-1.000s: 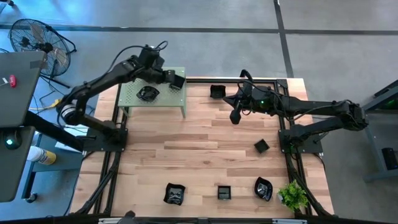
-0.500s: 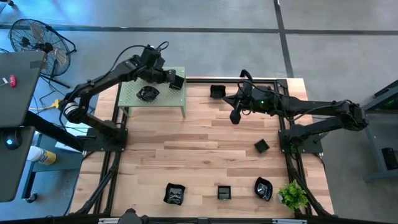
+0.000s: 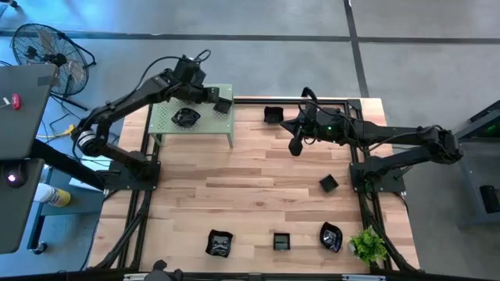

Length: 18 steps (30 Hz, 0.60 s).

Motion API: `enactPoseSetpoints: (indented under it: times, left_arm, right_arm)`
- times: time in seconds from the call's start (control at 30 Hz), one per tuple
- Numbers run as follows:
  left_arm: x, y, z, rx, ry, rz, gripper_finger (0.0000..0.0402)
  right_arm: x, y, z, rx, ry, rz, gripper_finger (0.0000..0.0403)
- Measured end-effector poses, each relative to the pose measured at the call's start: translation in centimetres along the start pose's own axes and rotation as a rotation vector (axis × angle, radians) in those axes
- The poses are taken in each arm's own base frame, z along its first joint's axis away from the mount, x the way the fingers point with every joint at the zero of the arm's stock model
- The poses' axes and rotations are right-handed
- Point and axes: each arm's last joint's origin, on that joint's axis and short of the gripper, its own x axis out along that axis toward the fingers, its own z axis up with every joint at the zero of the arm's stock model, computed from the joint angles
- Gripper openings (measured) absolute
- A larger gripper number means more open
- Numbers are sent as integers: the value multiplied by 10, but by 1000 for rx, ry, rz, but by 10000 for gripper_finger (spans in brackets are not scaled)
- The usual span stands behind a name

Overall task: Pick & Place Mini shaped plates
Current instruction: Stack the black square plate on top of the stacked black square plate on the shelf

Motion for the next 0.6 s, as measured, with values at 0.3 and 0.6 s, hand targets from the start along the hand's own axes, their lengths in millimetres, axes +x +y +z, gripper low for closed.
enactPoseSetpoints:
  times: [0.3,0.6]
  left_arm:
    - [-41,-24,-11,236,-113,-58,5]
    - [-35,-53,-55,402,-183,-215,1]
  right_arm:
    - [0,0,0,25,1,5,2]
    - [-1,-4,-6,113,69,-2,1]
